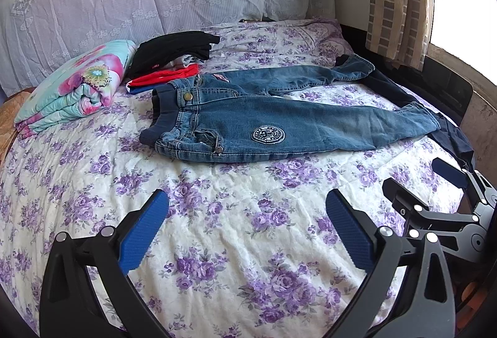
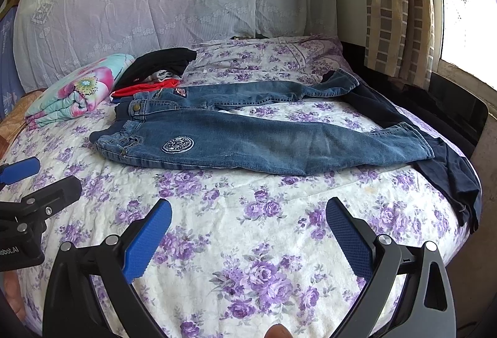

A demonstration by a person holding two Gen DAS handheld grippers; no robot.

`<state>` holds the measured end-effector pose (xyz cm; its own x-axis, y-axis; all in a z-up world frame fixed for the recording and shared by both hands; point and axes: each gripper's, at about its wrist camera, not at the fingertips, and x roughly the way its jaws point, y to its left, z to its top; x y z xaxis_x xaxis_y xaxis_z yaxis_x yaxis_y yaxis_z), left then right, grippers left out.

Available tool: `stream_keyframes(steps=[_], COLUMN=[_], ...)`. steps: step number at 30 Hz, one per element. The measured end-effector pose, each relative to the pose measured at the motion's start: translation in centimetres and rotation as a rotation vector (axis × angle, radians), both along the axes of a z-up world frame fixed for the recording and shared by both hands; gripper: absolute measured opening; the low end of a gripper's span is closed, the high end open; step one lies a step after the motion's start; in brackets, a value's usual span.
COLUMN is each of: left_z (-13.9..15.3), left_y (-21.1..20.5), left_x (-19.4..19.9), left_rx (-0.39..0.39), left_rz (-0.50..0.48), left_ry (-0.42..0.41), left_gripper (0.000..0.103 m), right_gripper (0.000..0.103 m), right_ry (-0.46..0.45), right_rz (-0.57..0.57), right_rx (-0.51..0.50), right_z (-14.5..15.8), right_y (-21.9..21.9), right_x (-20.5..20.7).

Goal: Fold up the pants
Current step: 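Grasp the navy waistband of the jeans with the left gripper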

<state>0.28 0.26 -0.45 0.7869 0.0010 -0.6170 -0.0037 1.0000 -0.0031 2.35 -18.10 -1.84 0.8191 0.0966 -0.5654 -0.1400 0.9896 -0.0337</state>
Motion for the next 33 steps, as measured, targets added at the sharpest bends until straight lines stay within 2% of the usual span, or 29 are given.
stream_keyframes(steps=[5, 10, 13, 18, 20, 21, 22, 26, 27, 28, 29, 30, 31, 33], left_z=[-0.6, -1.7, -2.5, -4.1, -5.1, -5.7, -6.4, -10.0, -10.1, -10.0, -9.9, -9.7, -9.3, -7.7], left_y=[0.4, 1.7, 3.8, 10.4, 12.9, 13.8, 14.6, 16.3, 16.5, 16.6, 16.8, 17.0, 17.2, 17.6], left_x=[0.4, 1.6, 3.4, 9.0, 11.7, 12.9, 14.1, 18.5, 19.1, 19.5, 19.9, 20.1, 20.1, 19.3], left_rx=[-0.009, -0.071, -0.136, -0.364, -0.456, -0.506, -0.558, -0.736, -0.750, -0.751, -0.744, -0.750, -0.767, -0.738], left_rz=[0.002, -0.014, -0.021, 0.037, 0.069, 0.075, 0.082, 0.113, 0.117, 0.126, 0.152, 0.158, 0.147, 0.133], left_ry=[0.010, 0.051, 0.084, 0.147, 0.180, 0.201, 0.227, 0.338, 0.324, 0.321, 0.332, 0.335, 0.326, 0.277], left_gripper=[0.098, 0.099, 0.099, 0.096, 0.084, 0.072, 0.068, 0.062, 0.060, 0.053, 0.041, 0.021, 0.017, 0.015], right_gripper=[0.100, 0.100, 0.100, 0.100, 0.100, 0.100, 0.100, 0.100, 0.100, 0.100, 0.100, 0.100, 0.100, 0.100], right_ry=[0.005, 0.026, 0.037, 0.063, 0.073, 0.077, 0.082, 0.097, 0.099, 0.100, 0.102, 0.103, 0.104, 0.099], right_rz=[-0.006, -0.009, -0.013, -0.032, -0.040, -0.043, -0.046, -0.061, -0.063, -0.066, -0.065, -0.063, -0.060, -0.055], right_rx=[0.000, -0.001, -0.004, 0.006, 0.010, 0.010, 0.010, 0.008, 0.008, 0.007, 0.006, 0.005, 0.002, -0.004], right_z=[-0.3, -1.1, -1.6, -2.4, -2.8, -2.9, -3.1, -3.5, -3.5, -3.5, -3.5, -3.5, -3.5, -3.3], right_y=[-0.1, -0.2, -0.3, -0.9, -1.2, -1.3, -1.4, -1.9, -2.1, -2.2, -2.2, -2.2, -2.2, -2.1], right_x=[0.2, 0.8, 1.2, 2.1, 2.4, 2.6, 2.7, 3.4, 3.5, 3.6, 3.7, 3.8, 3.8, 3.7])
